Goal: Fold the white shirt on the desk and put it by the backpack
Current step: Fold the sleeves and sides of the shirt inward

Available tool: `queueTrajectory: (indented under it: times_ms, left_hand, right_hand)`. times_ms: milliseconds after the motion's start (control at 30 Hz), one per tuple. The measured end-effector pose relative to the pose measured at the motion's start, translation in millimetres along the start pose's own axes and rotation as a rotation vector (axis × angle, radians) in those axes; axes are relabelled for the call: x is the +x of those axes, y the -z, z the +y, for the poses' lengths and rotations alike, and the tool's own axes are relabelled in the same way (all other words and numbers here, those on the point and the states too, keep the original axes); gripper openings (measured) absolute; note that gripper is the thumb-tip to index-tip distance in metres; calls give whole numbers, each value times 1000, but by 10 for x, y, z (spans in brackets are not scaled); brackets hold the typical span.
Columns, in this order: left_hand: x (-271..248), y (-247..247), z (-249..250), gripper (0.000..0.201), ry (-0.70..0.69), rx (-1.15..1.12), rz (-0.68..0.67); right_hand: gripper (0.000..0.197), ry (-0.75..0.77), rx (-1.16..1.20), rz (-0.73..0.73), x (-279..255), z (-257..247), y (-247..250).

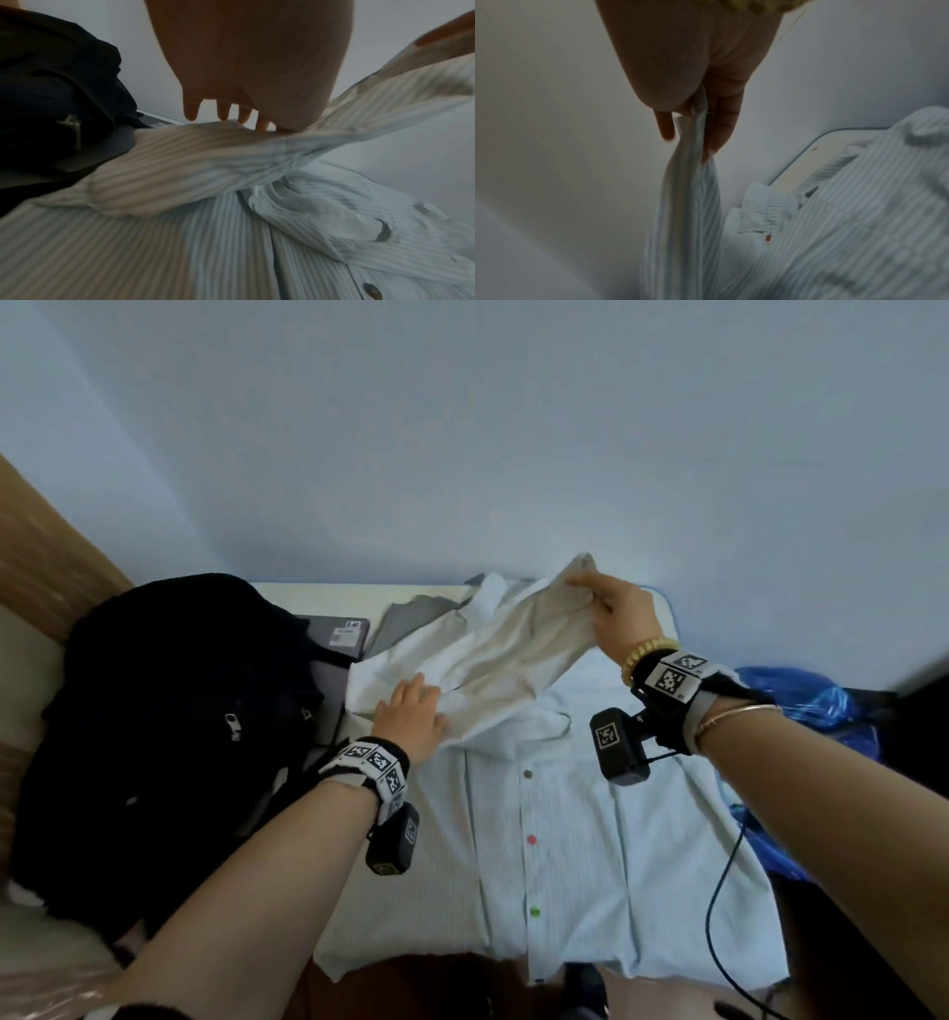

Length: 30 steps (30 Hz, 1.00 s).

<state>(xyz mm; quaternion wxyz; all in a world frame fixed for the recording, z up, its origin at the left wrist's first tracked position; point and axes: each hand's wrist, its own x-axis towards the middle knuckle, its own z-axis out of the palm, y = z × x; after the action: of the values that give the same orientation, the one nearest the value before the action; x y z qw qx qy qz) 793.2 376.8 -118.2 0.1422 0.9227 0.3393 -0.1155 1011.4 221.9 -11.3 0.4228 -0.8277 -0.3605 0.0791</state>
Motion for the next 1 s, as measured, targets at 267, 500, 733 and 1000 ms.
queueTrajectory:
  times_ms: [267,500,733,1000]
  left_hand:
    - [173,-269,370,83,243,-77,-237]
    - [283,-337,365,92,464,-210,-114]
    - [289,-353,356,76,500,-125,-72]
    - [416,-476,498,67,290,-61,-151]
  right_hand:
    - [47,-132,-240,-78,66,805,418]
    - [52,-445,-438,-251,-100,1459,543]
    - [52,-669,-674,-454,-198,1742,501]
    - [62,-357,-532,-561,-115,1930,319]
